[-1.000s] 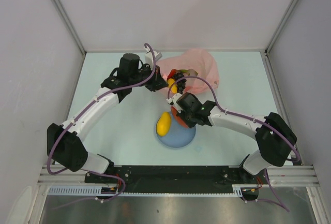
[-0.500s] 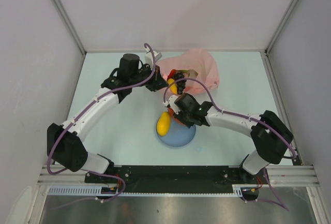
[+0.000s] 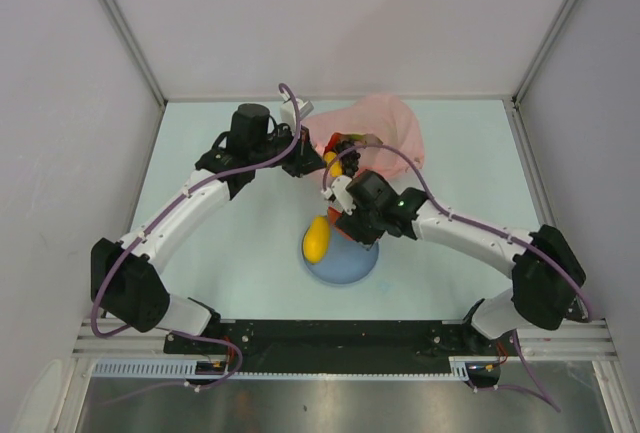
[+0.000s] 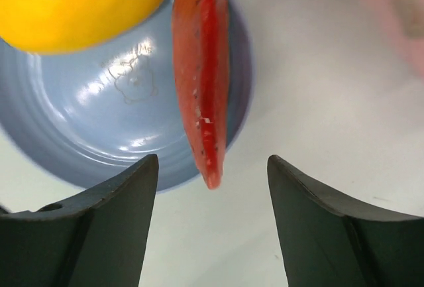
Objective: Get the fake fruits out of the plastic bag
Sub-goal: Place the fake fruit on the plate, then adjust the plastic bag at the center of the board.
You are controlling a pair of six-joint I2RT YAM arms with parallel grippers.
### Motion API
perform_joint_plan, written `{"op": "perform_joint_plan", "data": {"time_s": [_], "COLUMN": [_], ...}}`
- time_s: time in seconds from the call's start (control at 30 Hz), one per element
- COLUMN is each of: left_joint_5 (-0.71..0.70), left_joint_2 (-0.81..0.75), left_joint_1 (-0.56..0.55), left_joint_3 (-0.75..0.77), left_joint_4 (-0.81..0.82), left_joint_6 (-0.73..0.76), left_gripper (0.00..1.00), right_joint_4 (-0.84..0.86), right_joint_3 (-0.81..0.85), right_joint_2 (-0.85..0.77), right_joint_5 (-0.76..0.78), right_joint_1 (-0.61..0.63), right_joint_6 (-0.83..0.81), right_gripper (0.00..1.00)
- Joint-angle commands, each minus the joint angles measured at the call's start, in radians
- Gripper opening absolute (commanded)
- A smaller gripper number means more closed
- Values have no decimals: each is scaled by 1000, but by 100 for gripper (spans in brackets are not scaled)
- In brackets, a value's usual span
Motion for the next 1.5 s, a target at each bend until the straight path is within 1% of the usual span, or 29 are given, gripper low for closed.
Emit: {"op": "perform_joint_plan", "data": {"time_s": [0.0,0.07,0.13,0.17,0.2,0.27,0.3,0.33,0.37,0.4,0.43,0.47,0.53,0.57,0.67,0.73,0.83,0.9,0.93,0.97,1.0,1.1,1.2,1.23,1.27,1.3,1.33,1.47], "left_joint_5": [36,41,50,54,64,56,45,23,15,12,12,9,2,-25,-45,-44,-51,-51,-56,-59,-64,-61,-57,-54,-53,-50,-48,-33], "left_joint_2": [-15,-2,-1,-5,-11,-16,-13,-10,-1,4,8,16,28,31,33,36,56,64,74,85,96,142,183,191,203,209,212,231], "left_joint_1": [2,2,2,2,2,2,2,2,2,2,2,0,2,0,0,0,-1,-4,-7,-9,-9,-10,-16,-16,-16,-16,-18,-20], "left_joint_3": [36,48,66,68,68,77,91,115,125,132,142,143,143,145,125,85,76,68,64,65,73,145,197,208,215,228,232,246], "left_joint_4": [26,15,-4,-1,5,3,-13,-40,-51,-63,-82,-88,-109,-114,-114,-84,-88,-90,-93,-94,-94,-108,-116,-116,-116,-117,-117,-122], "left_joint_6": [-22,-33,-42,-49,-47,-41,-30,-18,14,34,56,106,157,195,230,237,241,263,273,292,293,281,284,280,278,277,272,255], "left_gripper": [2,2,1,1,1,1,1,1,1,1,1,1,1,1,1,2,2,3,3,3,3,4,4,4,4,4,4,4], "right_joint_4": [-84,-64,-36,-12,0,55,66,76,96,102,106,120,151,163,175,191,209,222,217,220,221,243,245,246,246,245,245,245], "right_joint_3": [152,220,292,315,334,377,392,407,438,456,473,501,515,525,574,620,706,749,798,820,844,924,1019,1044,1083,1104,1120,1177], "right_joint_2": [-101,-101,-76,-31,-6,51,110,150,186,262,295,322,378,396,465,529,592,648,666,709,727,799,867,881,898,921,936,991], "right_joint_5": [-146,-224,-254,-310,-341,-418,-415,-407,-424,-445,-470,-476,-458,-441,-415,-420,-389,-380,-333,-308,-288,-217,-153,-112,-104,-104,-72,-55], "right_joint_1": [-128,-235,-299,-330,-387,-428,-445,-453,-461,-474,-479,-482,-484,-484,-482,-481,-482,-481,-482,-484,-485,-487,-487,-487,-488,-488,-487,-482], "right_joint_6": [139,186,269,294,330,337,331,326,325,326,350,361,407,424,461,453,446,427,426,427,427,421,412,423,426,430,438,461], "right_gripper": [71,72,72,71,71,69,67,67,64,63,62,61,61,61,60,59,59,62,65,71,73,79,86,92,94,96,99,100]}}
